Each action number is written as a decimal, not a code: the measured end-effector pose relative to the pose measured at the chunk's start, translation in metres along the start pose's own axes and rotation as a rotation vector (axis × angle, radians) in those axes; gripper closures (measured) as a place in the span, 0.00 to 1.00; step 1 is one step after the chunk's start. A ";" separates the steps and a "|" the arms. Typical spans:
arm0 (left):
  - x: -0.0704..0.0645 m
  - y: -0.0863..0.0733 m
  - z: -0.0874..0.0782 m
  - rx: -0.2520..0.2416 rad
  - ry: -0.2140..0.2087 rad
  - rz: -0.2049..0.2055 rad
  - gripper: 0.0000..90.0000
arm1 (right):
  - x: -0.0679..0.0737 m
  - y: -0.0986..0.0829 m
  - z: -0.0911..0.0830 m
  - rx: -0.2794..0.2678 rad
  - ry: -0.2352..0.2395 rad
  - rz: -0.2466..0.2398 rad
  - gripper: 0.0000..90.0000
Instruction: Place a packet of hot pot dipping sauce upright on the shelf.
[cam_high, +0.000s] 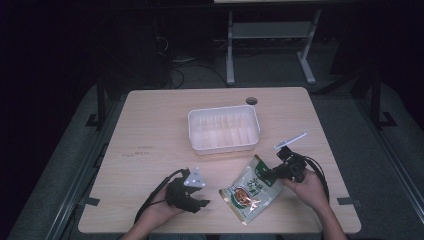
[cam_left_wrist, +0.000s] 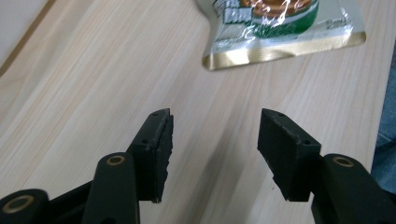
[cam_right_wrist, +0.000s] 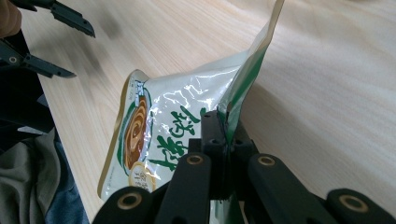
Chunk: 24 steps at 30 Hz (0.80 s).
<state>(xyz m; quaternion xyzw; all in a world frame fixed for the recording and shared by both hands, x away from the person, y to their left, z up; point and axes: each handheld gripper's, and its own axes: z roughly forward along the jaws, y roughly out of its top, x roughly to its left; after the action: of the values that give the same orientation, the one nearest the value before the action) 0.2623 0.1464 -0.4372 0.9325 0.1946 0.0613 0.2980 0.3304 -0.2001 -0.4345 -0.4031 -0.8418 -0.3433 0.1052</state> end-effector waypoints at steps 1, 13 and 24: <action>0.000 0.000 0.000 0.000 0.000 0.000 0.48 | 0.000 0.000 0.000 0.000 0.000 0.000 0.99; 0.015 -0.038 -0.019 -0.039 0.057 -0.075 0.43 | 0.015 0.007 -0.008 -0.006 -0.020 -0.007 0.99; 0.024 -0.048 -0.030 -0.086 0.114 -0.124 0.34 | 0.039 0.019 -0.024 0.008 -0.040 -0.031 0.99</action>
<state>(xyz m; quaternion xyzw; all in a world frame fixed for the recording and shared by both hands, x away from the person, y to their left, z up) 0.2616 0.2075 -0.4410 0.9001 0.2656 0.1042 0.3293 0.3168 -0.1840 -0.3898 -0.3964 -0.8512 -0.3335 0.0845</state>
